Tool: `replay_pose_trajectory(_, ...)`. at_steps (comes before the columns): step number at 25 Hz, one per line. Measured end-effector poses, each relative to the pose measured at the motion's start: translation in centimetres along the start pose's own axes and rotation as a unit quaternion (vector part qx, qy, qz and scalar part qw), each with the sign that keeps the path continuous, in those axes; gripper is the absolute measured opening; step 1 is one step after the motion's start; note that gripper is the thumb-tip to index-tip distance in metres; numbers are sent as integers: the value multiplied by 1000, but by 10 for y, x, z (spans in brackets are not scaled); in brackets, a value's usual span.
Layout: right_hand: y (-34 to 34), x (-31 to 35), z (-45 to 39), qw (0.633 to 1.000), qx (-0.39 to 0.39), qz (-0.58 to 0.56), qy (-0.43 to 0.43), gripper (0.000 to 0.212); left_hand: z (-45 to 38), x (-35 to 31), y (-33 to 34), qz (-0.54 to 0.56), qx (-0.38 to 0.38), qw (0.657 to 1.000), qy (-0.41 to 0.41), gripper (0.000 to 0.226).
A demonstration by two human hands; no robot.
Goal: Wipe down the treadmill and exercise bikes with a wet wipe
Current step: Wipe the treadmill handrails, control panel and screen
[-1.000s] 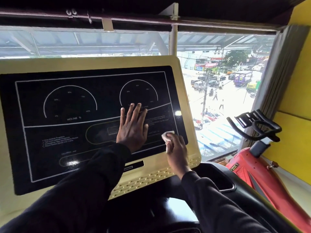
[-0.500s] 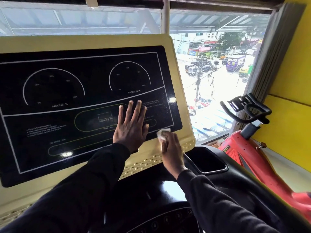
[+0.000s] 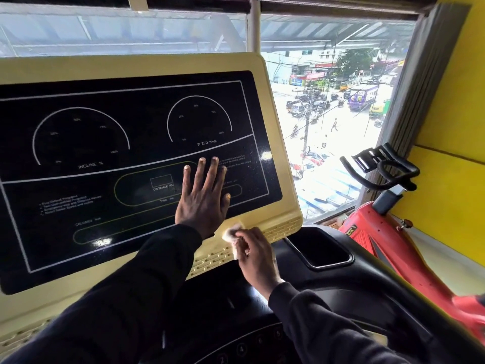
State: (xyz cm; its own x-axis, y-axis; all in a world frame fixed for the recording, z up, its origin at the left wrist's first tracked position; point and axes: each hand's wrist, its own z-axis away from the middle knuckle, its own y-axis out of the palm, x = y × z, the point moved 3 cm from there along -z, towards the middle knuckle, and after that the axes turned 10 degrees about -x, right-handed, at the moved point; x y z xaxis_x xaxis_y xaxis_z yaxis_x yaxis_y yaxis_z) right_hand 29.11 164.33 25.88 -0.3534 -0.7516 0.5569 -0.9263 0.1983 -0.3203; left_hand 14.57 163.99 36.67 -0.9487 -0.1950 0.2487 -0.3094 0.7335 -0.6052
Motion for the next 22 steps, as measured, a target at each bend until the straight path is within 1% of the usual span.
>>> replay_pose_trajectory(1,0,-1,-2,999,-26,-7,31,22,0,0,0,-1,0,1000,-1,65)
replay_pose_trajectory(2,2,3,-1,999,-24,-14,37,22,0,0,0,-1,1,1000,-3,66)
replay_pose_trajectory(5,10,20,12,997,69,-3,-45,23,1,2,-1,9,-4,1000,-5,67)
replay_pose_trajectory(6,7,16,12,996,77,1,-48,25,1,1,-1,11,-3,1000,-5,67)
replay_pose_trajectory(7,3,6,9,998,61,4,-20,27,1,0,0,11,-1,1000,-3,67)
replay_pose_trajectory(8,-3,-6,5,999,25,9,35,29,2,0,0,10,0,1000,-1,68)
replay_pose_trajectory(10,-16,-27,-2,986,-60,22,154,26,2,-1,1,4,-2,1000,1,68)
replay_pose_trajectory(11,-18,-31,-1,981,-74,30,177,23,2,-1,1,2,-1,1000,-1,68)
replay_pose_trajectory(12,-18,-28,0,984,-60,36,163,19,2,-1,1,1,1,1000,-3,68)
replay_pose_trajectory(14,-15,-15,8,996,21,46,68,17,2,0,1,-1,2,1000,-7,68)
replay_pose_trajectory(15,-17,-15,10,996,53,58,30,19,3,0,1,-2,4,1000,-8,68)
replay_pose_trajectory(16,-21,-23,7,995,56,73,25,19,3,-1,1,0,6,1000,-8,68)
replay_pose_trajectory(17,-27,-35,2,994,32,89,58,19,3,-2,1,1,7,1000,-8,69)
replay_pose_trajectory(19,-42,-54,-6,977,-60,95,179,19,3,-2,1,2,6,1000,-7,69)
replay_pose_trajectory(20,-44,-57,-5,972,-71,94,204,20,2,-2,1,1,7,1000,-7,69)
replay_pose_trajectory(21,-41,-53,-2,977,-50,97,183,20,2,-2,1,0,9,1000,-8,69)
replay_pose_trajectory(22,-37,-45,3,987,-15,93,130,19,2,-2,1,0,13,1000,-10,69)
